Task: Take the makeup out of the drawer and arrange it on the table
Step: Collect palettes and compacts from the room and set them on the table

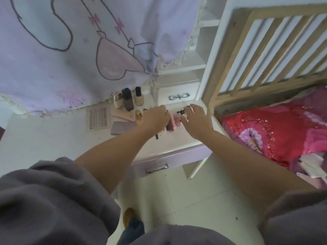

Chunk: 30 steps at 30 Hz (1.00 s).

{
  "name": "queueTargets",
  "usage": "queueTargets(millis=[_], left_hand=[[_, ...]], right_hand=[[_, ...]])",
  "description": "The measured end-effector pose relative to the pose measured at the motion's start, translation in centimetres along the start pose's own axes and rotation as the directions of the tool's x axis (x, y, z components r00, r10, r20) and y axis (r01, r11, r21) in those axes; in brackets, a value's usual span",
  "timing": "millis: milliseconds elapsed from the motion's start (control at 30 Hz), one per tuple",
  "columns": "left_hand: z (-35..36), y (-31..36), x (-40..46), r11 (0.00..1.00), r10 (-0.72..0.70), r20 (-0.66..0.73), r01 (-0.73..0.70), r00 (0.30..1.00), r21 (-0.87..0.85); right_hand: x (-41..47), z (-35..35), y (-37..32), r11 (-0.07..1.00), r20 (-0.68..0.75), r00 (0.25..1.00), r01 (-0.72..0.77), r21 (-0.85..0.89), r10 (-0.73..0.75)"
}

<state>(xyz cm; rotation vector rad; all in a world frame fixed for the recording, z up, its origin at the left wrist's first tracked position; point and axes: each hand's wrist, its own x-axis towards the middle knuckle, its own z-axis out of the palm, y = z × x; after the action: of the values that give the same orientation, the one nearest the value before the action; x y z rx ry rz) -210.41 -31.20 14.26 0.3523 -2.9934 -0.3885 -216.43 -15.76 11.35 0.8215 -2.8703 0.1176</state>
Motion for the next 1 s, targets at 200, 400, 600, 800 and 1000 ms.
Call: queueTargets(millis=[200, 400, 600, 800, 1000], left_hand=[[1.0, 1.1, 1.8, 0.99, 0.13, -0.145, -0.12, 0.981, 0.073], [1.1, 1.0, 2.8, 0.91, 0.415, -0.243, -0.399, 0.877, 0.114], [0.9, 3.7, 2.7, 0.721, 0.693, -0.127, -0.683, 0.71, 0.114], [3.1, 10.8, -5.8, 0.427, 0.904, -0.011, -0.903, 0.428, -0.05], [4.3, 17.3, -21.0, 0.056, 0.996, 0.074, -0.989, 0.046, -0.138]], right_hand=[[-1.2, -3.1, 2.2, 0.988, -0.084, 0.989, -0.126, -0.094, 0.118], [-4.1, -3.5, 1.8, 0.927, -0.105, 0.935, -0.352, -0.133, 0.34], [-10.5, -3.3, -0.2, 0.75, -0.13, 0.756, -0.653, -0.103, 0.641], [-23.9, -5.2, -2.7, 0.455, -0.174, 0.467, -0.884, -0.103, 0.867], [-40.7, -7.6, -9.1, 0.099, -0.227, 0.11, -0.993, -0.058, 0.968]])
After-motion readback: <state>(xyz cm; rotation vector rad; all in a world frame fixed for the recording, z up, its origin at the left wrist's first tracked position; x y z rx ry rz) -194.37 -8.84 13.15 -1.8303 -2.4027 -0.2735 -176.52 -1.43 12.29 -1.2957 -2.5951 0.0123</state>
